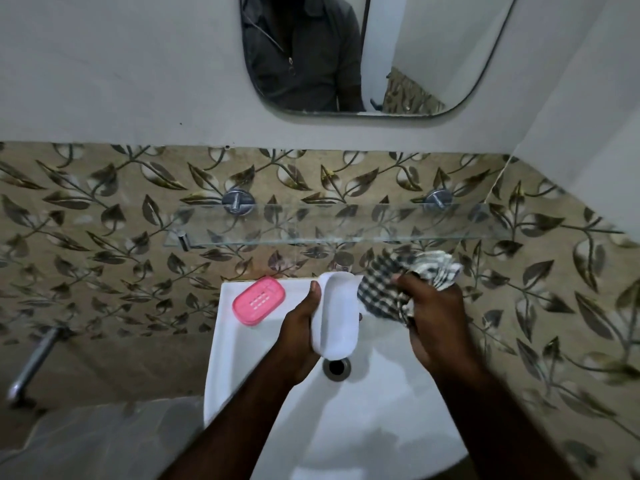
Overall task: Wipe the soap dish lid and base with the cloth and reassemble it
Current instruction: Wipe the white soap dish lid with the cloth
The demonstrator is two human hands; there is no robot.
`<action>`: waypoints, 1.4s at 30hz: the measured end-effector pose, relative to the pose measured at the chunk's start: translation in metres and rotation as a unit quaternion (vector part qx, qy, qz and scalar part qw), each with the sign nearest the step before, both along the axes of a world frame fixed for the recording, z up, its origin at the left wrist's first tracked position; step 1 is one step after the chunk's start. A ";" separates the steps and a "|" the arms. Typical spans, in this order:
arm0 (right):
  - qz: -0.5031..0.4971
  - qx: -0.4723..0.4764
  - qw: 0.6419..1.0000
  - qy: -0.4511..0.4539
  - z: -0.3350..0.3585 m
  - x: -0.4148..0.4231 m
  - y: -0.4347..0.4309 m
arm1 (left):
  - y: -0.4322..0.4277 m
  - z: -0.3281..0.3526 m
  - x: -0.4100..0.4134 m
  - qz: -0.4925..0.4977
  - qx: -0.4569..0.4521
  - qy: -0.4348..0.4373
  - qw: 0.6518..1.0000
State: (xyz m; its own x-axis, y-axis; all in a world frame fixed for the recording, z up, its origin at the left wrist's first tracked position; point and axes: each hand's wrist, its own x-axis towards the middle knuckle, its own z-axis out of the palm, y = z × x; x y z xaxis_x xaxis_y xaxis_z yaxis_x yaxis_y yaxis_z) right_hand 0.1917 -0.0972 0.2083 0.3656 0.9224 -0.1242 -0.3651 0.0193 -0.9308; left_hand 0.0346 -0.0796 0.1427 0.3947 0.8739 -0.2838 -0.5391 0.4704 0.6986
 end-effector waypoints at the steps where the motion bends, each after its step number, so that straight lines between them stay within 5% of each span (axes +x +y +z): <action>1: 0.016 -0.019 0.999 -0.021 -0.003 -0.006 -0.006 | -0.001 0.000 0.002 0.002 -0.004 -0.010 1.000; 8: 0.048 -0.020 0.991 -0.125 -0.004 -0.056 -0.020 | -0.003 0.020 0.031 0.016 0.014 0.005 1.000; 12: 0.194 0.003 0.950 -0.246 0.002 -0.044 -0.038 | 0.012 0.036 0.017 0.079 0.039 0.016 0.996; 15: 0.239 0.000 0.943 -0.230 0.004 -0.024 -0.034 | 0.013 0.034 0.015 0.048 0.069 0.036 0.996; 19: 0.097 0.023 0.995 -0.007 0.008 -0.018 -0.016 | 0.002 0.034 0.029 -0.002 0.071 0.009 0.997; 22: 0.100 0.026 0.993 -0.066 0.006 -0.029 -0.021 | 0.002 0.035 0.031 0.001 0.066 -0.026 0.997; 27: 0.295 0.054 0.875 -0.379 -0.006 -0.016 -0.042 | 0.012 0.027 0.018 0.078 0.109 0.072 0.988; 30: 0.273 0.093 0.764 -0.577 -0.010 0.004 -0.033 | 0.011 0.027 0.022 0.065 0.079 0.092 0.991; 32: 0.166 0.126 0.804 -0.557 -0.001 0.012 -0.026 | 0.010 0.026 0.022 0.051 0.066 0.079 0.993; 36: 0.020 0.206 0.916 -0.343 0.027 0.025 -0.014 | 0.011 0.022 0.013 0.020 0.045 0.054 0.997; 40: 0.030 0.186 0.949 -0.253 0.018 0.041 -0.003 | 0.012 0.018 0.010 0.019 0.016 0.018 1.000; 42: 0.057 0.180 0.942 -0.278 0.008 0.038 -0.005 | 0.013 0.017 0.010 0.011 0.012 0.005 1.000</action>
State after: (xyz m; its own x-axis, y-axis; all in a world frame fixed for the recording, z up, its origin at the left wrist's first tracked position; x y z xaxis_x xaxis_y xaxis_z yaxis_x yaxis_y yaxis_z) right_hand 0.2295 -0.1022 0.2160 0.1789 0.9052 0.3855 0.1581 0.3603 -0.9194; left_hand 0.0449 -0.0663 0.1600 0.3729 0.8887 -0.2669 -0.5416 0.4420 0.7151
